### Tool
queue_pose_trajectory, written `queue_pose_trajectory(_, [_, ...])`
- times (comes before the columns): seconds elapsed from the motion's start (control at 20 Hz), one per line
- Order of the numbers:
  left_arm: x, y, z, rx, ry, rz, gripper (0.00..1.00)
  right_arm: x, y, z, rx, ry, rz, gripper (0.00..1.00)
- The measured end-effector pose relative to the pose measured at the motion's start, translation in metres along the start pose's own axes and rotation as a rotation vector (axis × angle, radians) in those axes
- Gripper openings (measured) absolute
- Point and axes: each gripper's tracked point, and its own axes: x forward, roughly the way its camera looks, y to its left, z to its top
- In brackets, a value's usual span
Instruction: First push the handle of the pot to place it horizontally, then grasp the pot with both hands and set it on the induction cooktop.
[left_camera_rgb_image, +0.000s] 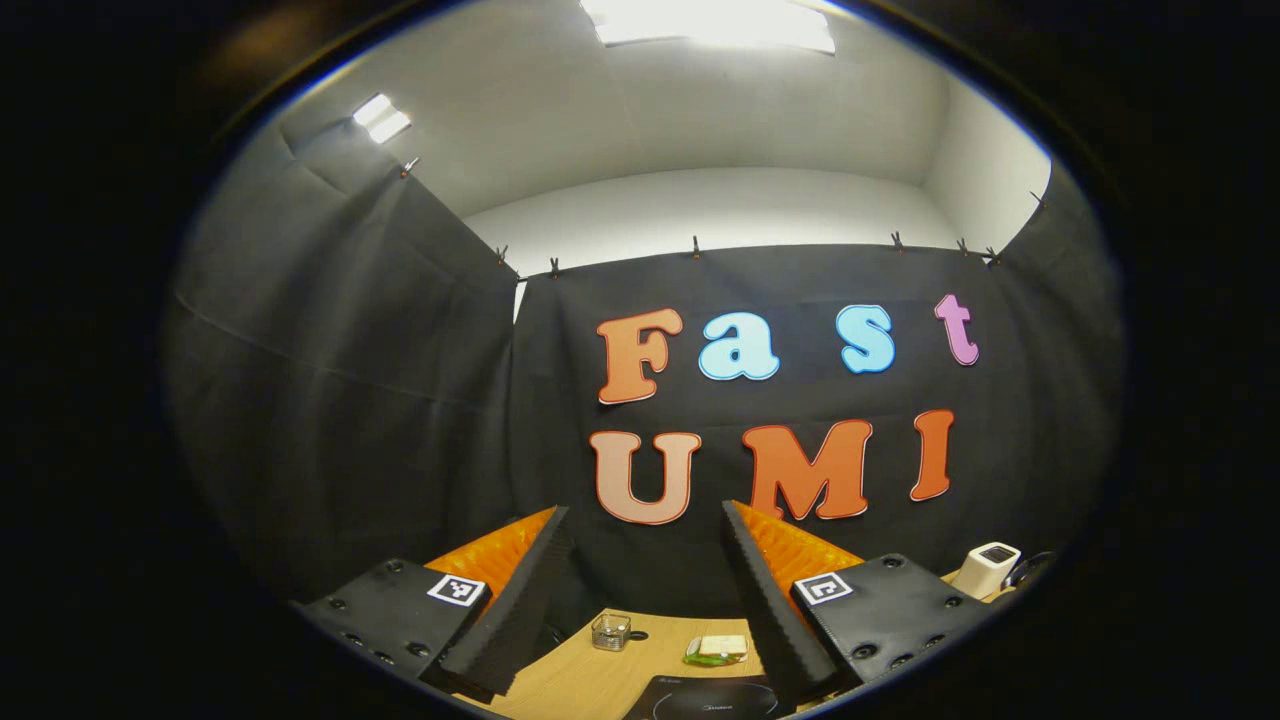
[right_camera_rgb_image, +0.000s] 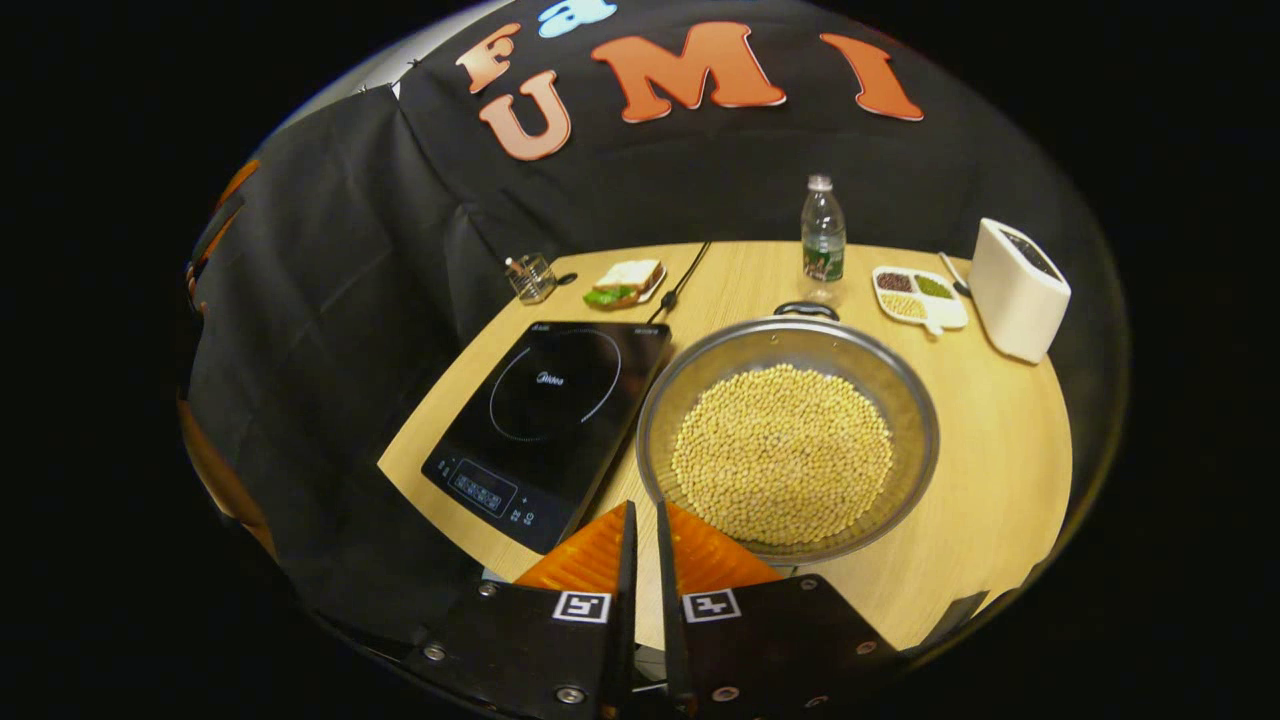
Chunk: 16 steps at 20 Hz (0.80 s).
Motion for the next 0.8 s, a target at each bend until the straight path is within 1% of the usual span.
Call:
queue_pose_trajectory(0.15, [-0.002,0.006,0.0,0.005,-0.006,0.007,0.96,0.019,0.002,-0.015,0.011,0.063,0.001,0.01])
queue_pose_trajectory(0.2, [-0.004,0.008,0.0,0.009,-0.009,0.009,0.96,0.025,0.003,-0.02,0.02,0.08,0.005,0.0])
queue_pose_trajectory(0.5, [-0.006,0.016,-0.004,0.013,-0.015,0.031,0.96,0.054,0.007,-0.058,0.09,0.217,0.027,0.0])
queue_pose_trajectory(0.6, [-0.004,0.015,-0.011,0.018,-0.003,0.035,0.96,0.059,0.004,-0.062,0.125,0.237,0.02,0.0])
queue_pose_trajectory(0.75, [-0.002,0.008,-0.023,0.017,0.02,0.024,0.96,0.064,-0.005,-0.062,0.179,0.242,-0.001,0.0])
queue_pose_trajectory(0.8, [0.001,0.007,-0.027,0.012,0.027,0.021,0.96,0.067,-0.008,-0.063,0.199,0.242,0.003,0.0])
